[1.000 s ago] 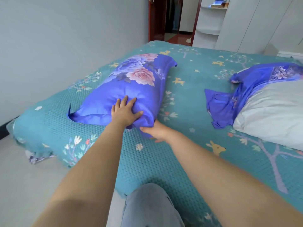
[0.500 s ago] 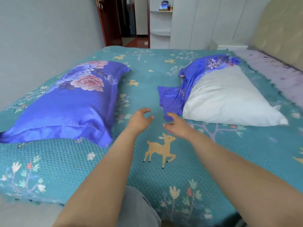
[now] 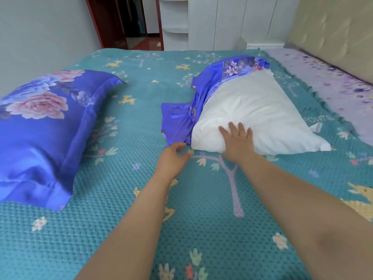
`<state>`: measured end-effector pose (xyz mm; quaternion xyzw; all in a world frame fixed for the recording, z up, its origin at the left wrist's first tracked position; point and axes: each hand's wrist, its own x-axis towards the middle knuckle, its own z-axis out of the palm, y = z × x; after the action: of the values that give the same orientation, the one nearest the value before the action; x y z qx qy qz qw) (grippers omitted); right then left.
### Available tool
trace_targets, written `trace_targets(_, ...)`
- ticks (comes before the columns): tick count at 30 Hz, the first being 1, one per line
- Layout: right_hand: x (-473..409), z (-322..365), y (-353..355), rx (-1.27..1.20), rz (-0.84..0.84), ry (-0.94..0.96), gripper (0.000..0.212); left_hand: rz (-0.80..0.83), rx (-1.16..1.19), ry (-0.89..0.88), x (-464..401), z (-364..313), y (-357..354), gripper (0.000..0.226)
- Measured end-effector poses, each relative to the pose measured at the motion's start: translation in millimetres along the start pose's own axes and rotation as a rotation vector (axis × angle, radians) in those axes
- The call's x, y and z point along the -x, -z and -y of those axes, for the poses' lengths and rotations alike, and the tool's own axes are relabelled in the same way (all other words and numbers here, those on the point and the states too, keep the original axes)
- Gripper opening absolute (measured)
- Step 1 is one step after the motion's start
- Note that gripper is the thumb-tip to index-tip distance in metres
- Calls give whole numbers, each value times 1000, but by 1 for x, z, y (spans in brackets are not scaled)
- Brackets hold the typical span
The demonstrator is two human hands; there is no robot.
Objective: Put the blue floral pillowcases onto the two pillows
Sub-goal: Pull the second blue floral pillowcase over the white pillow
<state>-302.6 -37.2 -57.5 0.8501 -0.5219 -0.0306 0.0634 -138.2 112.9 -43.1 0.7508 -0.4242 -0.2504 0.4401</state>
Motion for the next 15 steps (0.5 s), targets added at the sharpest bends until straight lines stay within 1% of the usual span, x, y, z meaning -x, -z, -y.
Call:
trace_targets(1, -4, -1, -4, 25, -30, -19, 77, -50, 18, 14, -1, 3, 5, 31)
trace_targets(2, -8, -2, -7, 25, -103, -41, 67, -114, 48, 34, -3, 7, 9, 24)
trace_targets(4, -15, -2, -5, -51, -238, -82, 48, -231, 77, 84, -9, 15, 14, 16)
trace_targets(6, -20, 0, 3, -155, -263, -116, 37, -251, 59, 98, -12, 18, 13, 15)
trace_targets(8, -18, -5, 14, -242, -265, -139, 32, -177, -4, 27, -11, 24, 8, 16)
trace_targets(10, -4, -20, 26, -411, -293, -199, 31, -27, -207, -120, -11, 36, 2, 20)
trace_targets(11, 8, -30, 31, -494, -306, -235, 33, 47, -338, -155, -11, 42, -1, 25)
trace_targets(13, 34, -48, 34, -551, -333, -296, 32, 122, -572, -138, -15, 48, -7, 35)
trace_targets(15, 60, -57, 28, -496, -325, -320, 28, 130, -709, -103, -18, 45, -13, 45)
